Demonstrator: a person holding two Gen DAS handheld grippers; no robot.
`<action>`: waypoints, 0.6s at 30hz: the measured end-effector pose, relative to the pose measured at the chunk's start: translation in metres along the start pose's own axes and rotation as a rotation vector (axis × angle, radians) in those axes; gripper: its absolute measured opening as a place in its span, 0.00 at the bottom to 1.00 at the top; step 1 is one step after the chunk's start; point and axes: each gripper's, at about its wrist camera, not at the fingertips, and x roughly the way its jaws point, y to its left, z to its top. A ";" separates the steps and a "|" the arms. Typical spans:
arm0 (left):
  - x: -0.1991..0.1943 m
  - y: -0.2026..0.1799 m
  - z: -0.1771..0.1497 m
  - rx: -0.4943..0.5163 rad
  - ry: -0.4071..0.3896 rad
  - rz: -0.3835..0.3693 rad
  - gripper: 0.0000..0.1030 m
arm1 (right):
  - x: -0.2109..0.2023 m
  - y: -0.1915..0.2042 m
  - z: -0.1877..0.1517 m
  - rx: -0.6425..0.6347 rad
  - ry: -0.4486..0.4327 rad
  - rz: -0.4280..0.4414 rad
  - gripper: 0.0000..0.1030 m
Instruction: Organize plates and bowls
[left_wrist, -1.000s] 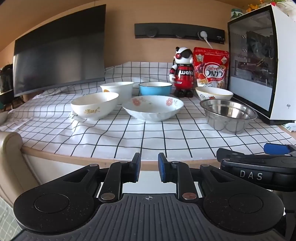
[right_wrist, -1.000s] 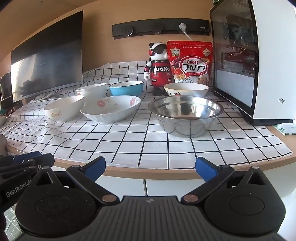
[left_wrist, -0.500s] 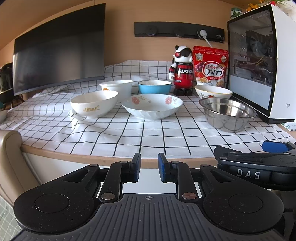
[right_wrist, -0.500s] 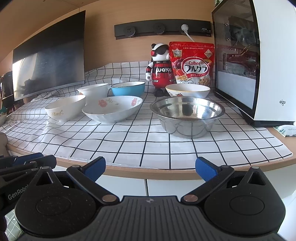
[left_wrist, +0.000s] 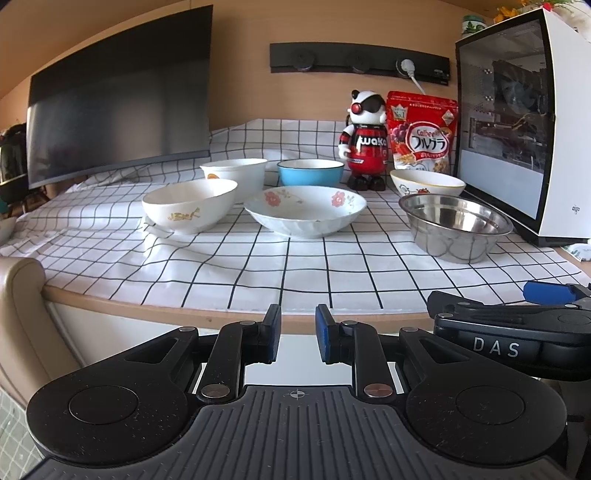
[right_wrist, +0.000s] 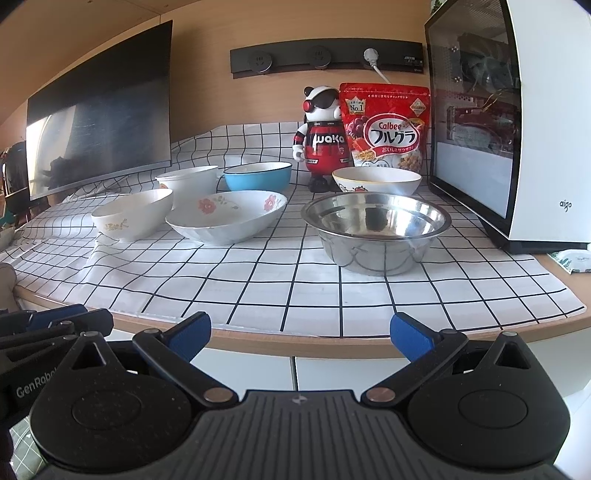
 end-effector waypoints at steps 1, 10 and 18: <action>0.000 0.000 0.000 0.000 0.001 0.000 0.23 | 0.000 0.000 0.000 0.000 0.000 0.000 1.00; 0.001 0.001 -0.001 -0.006 0.001 0.003 0.23 | 0.000 0.000 0.000 -0.002 0.001 0.000 1.00; 0.001 0.002 -0.001 -0.008 -0.005 0.007 0.23 | 0.001 0.000 0.001 -0.001 -0.001 0.003 1.00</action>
